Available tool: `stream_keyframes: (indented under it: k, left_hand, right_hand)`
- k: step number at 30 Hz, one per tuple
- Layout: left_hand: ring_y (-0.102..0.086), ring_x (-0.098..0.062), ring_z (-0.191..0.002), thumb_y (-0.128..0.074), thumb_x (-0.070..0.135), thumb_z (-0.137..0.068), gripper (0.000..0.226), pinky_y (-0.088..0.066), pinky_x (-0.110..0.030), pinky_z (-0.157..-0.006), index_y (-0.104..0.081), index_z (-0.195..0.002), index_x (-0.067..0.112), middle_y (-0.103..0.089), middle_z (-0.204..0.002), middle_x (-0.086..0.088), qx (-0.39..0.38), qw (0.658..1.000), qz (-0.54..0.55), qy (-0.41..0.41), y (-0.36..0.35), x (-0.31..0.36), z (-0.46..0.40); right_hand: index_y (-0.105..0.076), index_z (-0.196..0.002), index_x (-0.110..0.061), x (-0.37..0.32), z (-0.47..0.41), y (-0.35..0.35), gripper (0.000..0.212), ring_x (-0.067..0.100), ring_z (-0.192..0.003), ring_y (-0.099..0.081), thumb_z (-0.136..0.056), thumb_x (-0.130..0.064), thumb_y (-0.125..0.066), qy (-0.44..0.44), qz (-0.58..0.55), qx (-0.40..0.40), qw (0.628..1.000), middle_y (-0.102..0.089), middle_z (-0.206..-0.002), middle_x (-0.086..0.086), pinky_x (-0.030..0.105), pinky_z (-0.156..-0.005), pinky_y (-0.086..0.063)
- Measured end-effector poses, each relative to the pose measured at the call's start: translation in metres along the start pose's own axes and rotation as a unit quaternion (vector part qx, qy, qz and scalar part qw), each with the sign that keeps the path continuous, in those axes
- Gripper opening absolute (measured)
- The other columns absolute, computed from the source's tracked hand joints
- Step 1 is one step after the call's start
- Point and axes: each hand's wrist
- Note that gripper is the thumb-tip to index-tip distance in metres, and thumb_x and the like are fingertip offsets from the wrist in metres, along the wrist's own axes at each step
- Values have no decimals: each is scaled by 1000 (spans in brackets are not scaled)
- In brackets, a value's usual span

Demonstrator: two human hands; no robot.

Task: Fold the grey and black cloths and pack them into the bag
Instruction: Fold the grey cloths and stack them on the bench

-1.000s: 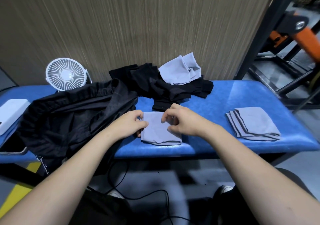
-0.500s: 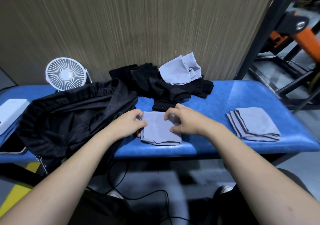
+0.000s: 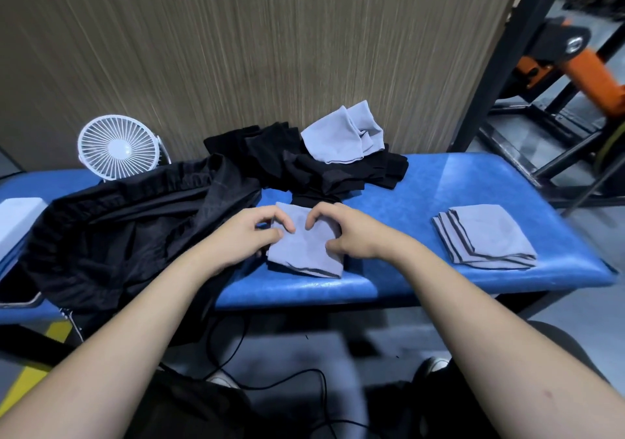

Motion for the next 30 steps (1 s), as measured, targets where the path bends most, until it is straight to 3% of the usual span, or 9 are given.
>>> stream_keyframes:
  k: [2, 5, 7, 11, 15, 21, 23, 27, 30]
  left_hand:
    - [-39, -7, -52, -59, -1, -91, 23, -33, -15, -51, -72, -90, 18, -45, -60, 9, 11, 1000, 25, -3, 1, 7, -1]
    - [-40, -4, -49, -55, -4, -91, 19, -33, -12, -49, -69, -92, 9, -46, -52, 12, 34, 998, 53, -12, -2, 17, -8]
    - [-43, -7, -51, -55, -4, -92, 20, -38, -16, -52, -69, -92, 10, -48, -59, 8, 35, 997, 68, -28, -9, 25, -18]
    - [-47, -17, -50, -56, -2, -94, 20, -43, -28, -55, -68, -97, 13, -48, -68, -9, 11, 995, 89, -46, -39, 43, -43]
    - [-51, -11, -47, -58, 0, -95, 20, -45, -24, -50, -66, -101, 18, -49, -78, -11, -13, 992, 109, -66, -82, 69, -65]
    - [-58, -1, -72, -63, 1, -92, 26, -50, -24, -51, -64, -113, 16, -58, -107, 2, -41, 984, 155, -81, -147, 103, -92]
    - [-61, -8, -84, -65, 1, -91, 29, -49, -23, -51, -62, -109, 23, -60, -116, 1, -56, 980, 171, -82, -165, 110, -97]
    - [-64, -16, -82, -67, 4, -91, 29, -49, -27, -53, -61, -110, 25, -58, -120, -6, -80, 979, 172, -74, -193, 119, -105]
    - [-63, -21, -77, -67, 5, -92, 28, -48, -26, -52, -59, -113, 22, -55, -118, -9, -94, 981, 151, -80, -207, 121, -110]
  right_hand:
    - [-59, -107, -30, 1, 5, 11, 47, 15, -71, -48, -75, 4, -61, -5, -63, 10, 998, -51, -89, 0, 20, -61, -42]
    - [-62, -103, -25, 6, 18, 30, 42, 22, -63, -50, -77, 8, -60, -5, -173, 30, 984, -50, -88, 8, 35, -60, -46]
    - [-62, -104, -19, 12, 28, 42, 35, 22, -59, -47, -82, 8, -57, -12, -191, 65, 979, -47, -87, 8, 35, -58, -43]
    - [-58, -102, -11, 35, 47, 63, 24, 20, -50, -39, -86, 7, -52, -71, -188, 144, 969, -45, -77, 9, 31, -51, -35]
    - [-60, -98, -14, 68, 67, 82, 20, 14, -51, -40, -85, 1, -57, -134, -125, 225, 957, -42, -68, 1, 22, -47, -34]
    - [-62, -95, -20, 113, 107, 112, 23, 19, -64, -51, -79, -4, -59, -208, -125, 317, 917, -50, -75, 1, 41, -62, -54]
    - [-61, -93, -21, 125, 118, 119, 24, 21, -66, -54, -77, -3, -59, -225, -110, 335, 908, -53, -77, 3, 41, -65, -54]
    - [-62, -98, -16, 143, 133, 126, 27, 22, -60, -54, -77, 0, -61, -257, -93, 335, 902, -53, -80, 3, 30, -56, -45]
    - [-62, -101, -14, 153, 140, 130, 28, 18, -54, -53, -78, 2, -61, -278, -58, 320, 904, -52, -71, 0, 26, -50, -40]
Point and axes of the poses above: each hand's wrist, its own z-axis away from the middle knuckle, its own y-axis out of the back of the hand, x = y × z
